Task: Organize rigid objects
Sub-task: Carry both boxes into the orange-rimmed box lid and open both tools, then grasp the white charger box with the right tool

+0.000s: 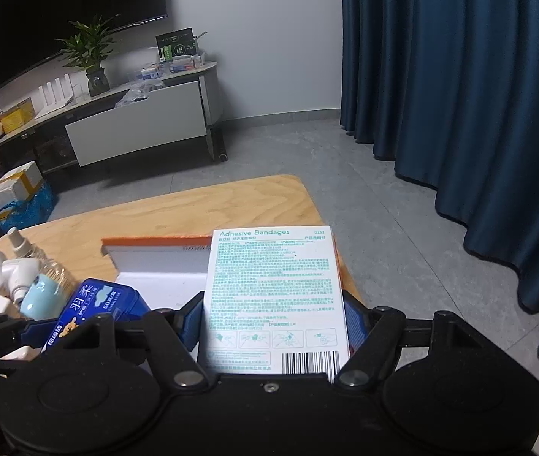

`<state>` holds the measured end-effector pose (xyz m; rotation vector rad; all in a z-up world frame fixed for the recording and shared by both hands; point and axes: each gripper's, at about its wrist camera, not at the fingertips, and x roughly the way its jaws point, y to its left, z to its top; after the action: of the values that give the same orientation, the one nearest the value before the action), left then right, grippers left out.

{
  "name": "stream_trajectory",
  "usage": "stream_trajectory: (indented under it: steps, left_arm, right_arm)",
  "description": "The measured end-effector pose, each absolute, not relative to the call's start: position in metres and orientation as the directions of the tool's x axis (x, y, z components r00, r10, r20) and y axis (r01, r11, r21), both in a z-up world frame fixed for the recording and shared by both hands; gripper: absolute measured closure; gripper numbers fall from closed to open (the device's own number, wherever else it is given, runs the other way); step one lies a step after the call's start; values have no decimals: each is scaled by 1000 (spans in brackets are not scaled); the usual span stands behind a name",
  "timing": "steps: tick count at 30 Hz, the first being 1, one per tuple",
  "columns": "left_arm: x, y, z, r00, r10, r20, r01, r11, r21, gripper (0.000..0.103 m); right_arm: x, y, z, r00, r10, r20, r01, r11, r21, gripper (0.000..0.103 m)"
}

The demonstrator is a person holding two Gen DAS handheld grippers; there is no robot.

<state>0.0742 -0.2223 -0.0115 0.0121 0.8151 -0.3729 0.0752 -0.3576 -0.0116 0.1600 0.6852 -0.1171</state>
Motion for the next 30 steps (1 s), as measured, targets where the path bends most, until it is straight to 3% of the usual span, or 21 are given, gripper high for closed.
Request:
stream_trajectory:
  steps: [2,6,10,17,23,28,30]
  left_arm:
    - [83,-227,-14,605,-333,-723,340,929,-143,38]
    - [82,-223,-12,610,-358,-707,337,925,-177,21]
    - [69,-214,-7,615,-365,-699,331,924,-192,19]
    - [43,-196,8,656,-334,-677,294,939,-179,13]
    - [29,-174,12,671,-309,-674,248,950,-189,13]
    - [19,-155,17,694,-285,-662,219,958,-183,12]
    - [15,-148,18,701,-269,-661,207,963,-172,11]
  right_arm:
    - [79,-362,-11,776,-51,-629,159,980,117,14]
    - [63,-370,-3,811,-78,-580,191,972,136,13]
    - [26,-376,0,839,-140,-526,264,950,167,11]
    - [-44,-349,-25,834,-162,-527,289,942,168,11]
    - [-54,-319,-53,853,-158,-498,208,977,47,11]
    - [-45,-317,-57,869,-251,-426,242,967,-76,12]
    - [-35,-325,-56,869,-241,-432,238,969,-61,12]
